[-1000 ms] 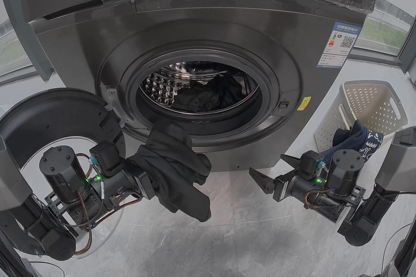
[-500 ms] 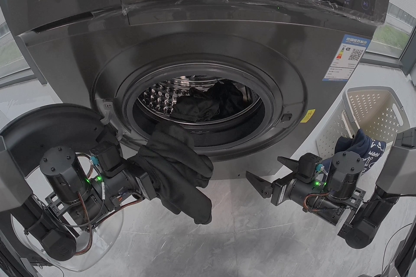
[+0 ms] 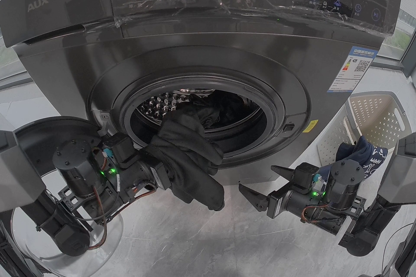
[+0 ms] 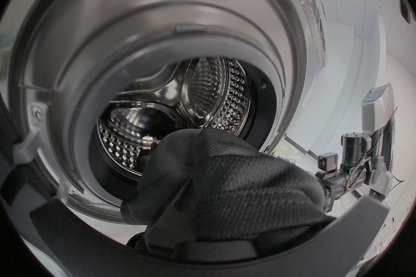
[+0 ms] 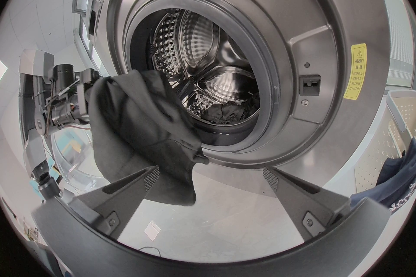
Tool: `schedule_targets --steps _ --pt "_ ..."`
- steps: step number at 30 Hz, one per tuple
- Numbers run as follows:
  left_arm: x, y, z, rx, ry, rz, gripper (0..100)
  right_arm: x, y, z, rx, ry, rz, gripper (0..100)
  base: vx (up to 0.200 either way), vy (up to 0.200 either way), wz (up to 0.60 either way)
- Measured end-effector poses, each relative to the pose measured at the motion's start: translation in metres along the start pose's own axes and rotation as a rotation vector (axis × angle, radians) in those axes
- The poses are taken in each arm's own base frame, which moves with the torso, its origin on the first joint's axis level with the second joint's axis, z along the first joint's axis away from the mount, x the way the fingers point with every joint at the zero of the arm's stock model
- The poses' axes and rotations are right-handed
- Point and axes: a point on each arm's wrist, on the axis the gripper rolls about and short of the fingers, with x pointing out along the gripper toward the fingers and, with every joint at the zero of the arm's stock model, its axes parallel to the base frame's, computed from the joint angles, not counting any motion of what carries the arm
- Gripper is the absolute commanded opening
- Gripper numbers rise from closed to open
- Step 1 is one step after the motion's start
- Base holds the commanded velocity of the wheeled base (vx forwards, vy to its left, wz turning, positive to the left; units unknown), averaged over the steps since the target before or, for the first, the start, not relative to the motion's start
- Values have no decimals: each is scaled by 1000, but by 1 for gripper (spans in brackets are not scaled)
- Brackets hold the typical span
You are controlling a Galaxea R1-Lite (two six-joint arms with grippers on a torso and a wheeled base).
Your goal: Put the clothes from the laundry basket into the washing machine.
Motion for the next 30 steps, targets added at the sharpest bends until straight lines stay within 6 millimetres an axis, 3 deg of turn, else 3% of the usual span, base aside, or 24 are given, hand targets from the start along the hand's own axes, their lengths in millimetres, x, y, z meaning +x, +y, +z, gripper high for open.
schedule_targets --steps 11,22,30 --pt "46 -5 -26 28 12 -26 0 -1 3 2 -1 -9 9 100 0 0 0" --pt "114 1 -33 19 -125 -4 0 -2 0 5 -1 -19 3 100 0 0 0" --pt "136 10 -46 15 -100 26 0 -2 0 5 0 -19 1 100 0 0 0"
